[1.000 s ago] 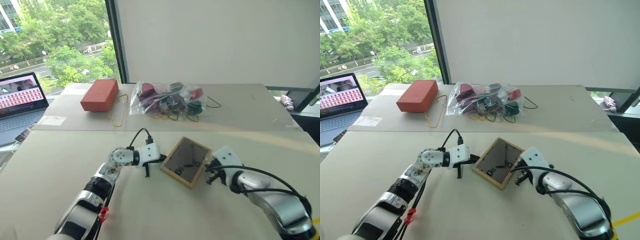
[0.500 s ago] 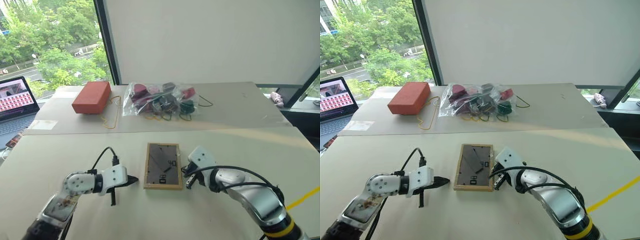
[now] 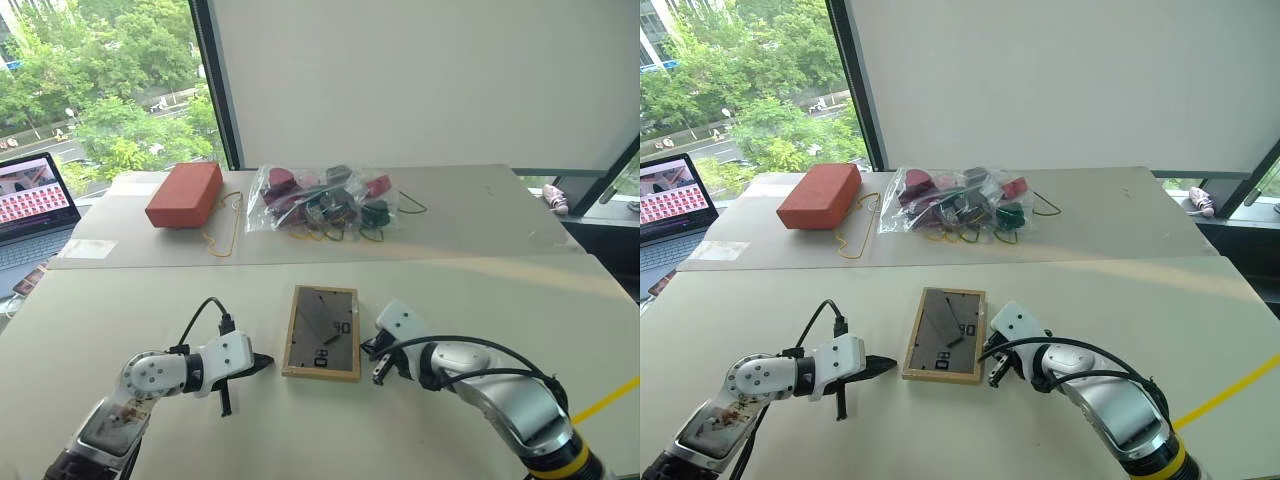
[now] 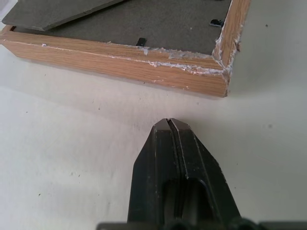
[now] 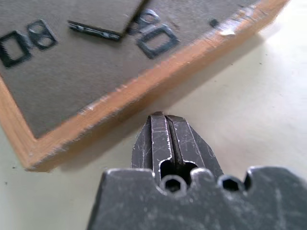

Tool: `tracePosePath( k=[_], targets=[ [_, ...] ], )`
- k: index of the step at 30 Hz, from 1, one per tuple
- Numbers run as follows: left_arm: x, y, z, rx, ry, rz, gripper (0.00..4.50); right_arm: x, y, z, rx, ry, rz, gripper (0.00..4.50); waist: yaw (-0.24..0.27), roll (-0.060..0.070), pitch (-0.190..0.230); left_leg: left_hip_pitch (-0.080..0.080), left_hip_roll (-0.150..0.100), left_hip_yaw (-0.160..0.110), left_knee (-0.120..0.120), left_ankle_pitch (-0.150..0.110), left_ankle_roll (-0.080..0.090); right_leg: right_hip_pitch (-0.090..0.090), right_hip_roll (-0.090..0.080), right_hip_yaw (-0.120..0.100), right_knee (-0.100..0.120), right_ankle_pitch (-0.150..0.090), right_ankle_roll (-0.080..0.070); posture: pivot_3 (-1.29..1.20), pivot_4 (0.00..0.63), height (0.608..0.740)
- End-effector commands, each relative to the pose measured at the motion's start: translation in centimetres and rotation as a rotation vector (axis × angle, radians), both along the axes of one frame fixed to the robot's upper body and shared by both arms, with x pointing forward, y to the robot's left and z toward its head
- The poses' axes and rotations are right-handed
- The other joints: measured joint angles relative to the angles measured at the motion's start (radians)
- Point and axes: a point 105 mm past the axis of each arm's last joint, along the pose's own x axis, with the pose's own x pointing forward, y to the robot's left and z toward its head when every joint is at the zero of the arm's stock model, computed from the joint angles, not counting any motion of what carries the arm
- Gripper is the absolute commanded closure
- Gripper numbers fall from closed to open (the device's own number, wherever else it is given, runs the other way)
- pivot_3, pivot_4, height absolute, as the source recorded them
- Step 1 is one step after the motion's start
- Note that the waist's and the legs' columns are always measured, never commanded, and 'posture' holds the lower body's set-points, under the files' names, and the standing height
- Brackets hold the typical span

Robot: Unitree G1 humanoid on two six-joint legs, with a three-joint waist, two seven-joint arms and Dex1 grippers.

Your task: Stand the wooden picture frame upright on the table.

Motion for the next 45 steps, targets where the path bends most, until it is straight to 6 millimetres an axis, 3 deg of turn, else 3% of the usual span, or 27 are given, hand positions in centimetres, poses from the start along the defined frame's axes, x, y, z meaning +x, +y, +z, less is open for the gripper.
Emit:
tracePosePath(
  k=[1, 3, 4, 6, 11, 21, 26, 31, 32, 33, 34, 37, 42, 45],
  targets=[
    [1.4, 1.1, 4.5, -0.001, -0.363, -0.024, 4.21, 0.1, -0.8, 0.0, 0.003, -0.003, -0.019, 4.5, 0.007, 0.0, 0.0, 0.0, 0.0, 0.0, 0.0, 0.0, 0.0, 0.0, 0.0, 0.0, 0.0, 0.0, 0.0, 0.0, 0.15, 0.74],
    [0.5, 1.3, 4.1, 0.151, -0.532, -0.196, 3.75, -0.2, -0.2, 0.2, 0.048, 0.02, 0.003, 4.5, 0.012, -0.001, 0.0, 0.0, 0.0, 0.0, 0.0, 0.0, 0.0, 0.0, -0.001, 0.0, -0.001, 0.0, 0.0, 0.0, 0.15, 0.74],
    [0.2, 1.5, 3.8, 0.21, -0.6, -0.261, 3.31, -0.3, 0.0, 0.1, 0.062, 0.035, 0.013, 4.5, 0.013, -0.001, 0.0, 0.0, 0.0, 0.001, 0.0, 0.0, 0.0, 0.0, -0.001, 0.0, -0.002, 0.0, 0.0, 0.0, 0.15, 0.74],
    [0.0, 1.2, 3.5, 0.238, -0.694, -0.362, 2.7, -0.6, 0.3, 0.0, 0.08, 0.058, 0.035, 4.5, 0.015, -0.001, 0.0, 0.0, 0.0, 0.002, 0.0, 0.0, 0.0, 0.0, -0.001, 0.0, -0.002, 0.0, 0.0, 0.0, 0.15, 0.74],
    [0.8, -0.2, 1.3, 0.251, -0.75, -0.526, 1.15, -0.8, 1.6, -0.3, 0.103, 0.114, 0.09, 4.5, 0.02, -0.001, 0.0, -0.001, -0.001, 0.002, 0.0, 0.0, 0.0, 0.0, -0.001, 0.0, -0.002, 0.0, -0.001, 0.0, 0.15, 0.74],
    [2.7, -4.7, -1.8, 0.24, -0.767, -0.651, 1.15, -0.9, 2.9, 0.1, 0.099, 0.112, 0.105, 4.5, 0.021, -0.001, -0.001, 0.0, -0.002, 0.001, 0.0, 0.0, -0.001, 0.001, -0.001, -0.001, 0.0, 0.001, 0.0, 0.0, 0.15, 0.74],
    [3.0, -5.8, -1.8, 0.194, -0.808, -0.66, 1.15, -0.8, 3.1, 0.2, 0.101, 0.11, 0.101, 4.5, 0.025, 0.0, -0.003, 0.0, -0.002, 0.001, 0.001, 0.0, -0.001, 0.001, -0.002, -0.001, 0.0, 0.001, 0.0, 0.0, 0.15, 0.74],
    [2.8, -5.5, -1.7, 0.167, -0.814, -0.656, 1.15, -0.7, 2.7, 0.2, 0.095, 0.106, 0.077, 4.5, 0.027, 0.0, -0.004, 0.0, -0.002, 0.001, 0.001, 0.0, -0.001, 0.001, -0.002, -0.001, 0.0, 0.001, 0.0, 0.0, 0.15, 0.74],
    [2.6, -5.3, -1.8, 0.163, -0.801, -0.659, 1.68, -0.6, 2.6, 0.2, 0.092, 0.105, 0.071, 4.5, 0.027, 0.0, -0.004, 0.0, -0.002, 0.001, 0.001, 0.0, -0.001, 0.001, -0.002, -0.001, 0.0, 0.0, 0.0, 0.0, 0.15, 0.74],
    [2.6, -5.1, -1.9, 0.171, -0.795, -0.664, 1.81, -0.6, 2.4, 0.1, 0.091, 0.105, 0.063, 4.5, 0.027, 0.0, -0.004, 0.0, -0.002, 0.001, 0.001, 0.0, -0.001, 0.001, -0.002, -0.001, 0.0, 0.0, 0.0, 0.0, 0.15, 0.74],
    [2.4, -5.0, -2.0, 0.172, -0.793, -0.667, 2.32, -0.4, 2.1, 0.2, 0.09, 0.103, 0.051, 4.5, 0.026, 0.0, -0.004, -0.001, -0.002, 0.001, 0.001, 0.0, -0.001, 0.0, -0.002, -0.001, 0.0, 0.0, 0.0, 0.0, 0.15, 0.74],
    [2.3, -4.7, -2.3, 0.182, -0.787, -0.669, 3.27, -0.1, 1.5, 0.5, 0.09, 0.098, 0.038, 4.5, 0.026, 0.001, -0.004, 0.0, -0.002, 0.001, 0.001, 0.0, -0.001, 0.0, -0.002, -0.001, 0.0, 0.0, 0.0, 0.0, 0.15, 0.74],
    [1.8, -4.5, -2.8, 0.186, -0.788, -0.678, 3.36, 1.1, -1.8, 2.7, 0.079, 0.05, -0.014, 4.5, 0.024, 0.001, -0.004, 0.0, -0.002, 0.001, 0.001, 0.0, -0.001, 0.001, -0.002, -0.001, 0.0, 0.0, 0.0, 0.0, 0.15, 0.74],
    [1.7, -4.5, -2.9, 0.184, -0.79, -0.677, 3.36, 3.3, -4.3, 5.2, 0.091, -0.008, -0.079, 4.5, 0.016, 0.001, -0.004, 0.0, -0.002, 0.001, 0.001, 0.0, -0.001, 0.0, -0.001, -0.001, 0.0, 0.0, 0.0, 0.0, 0.15, 0.74]
  ],
)
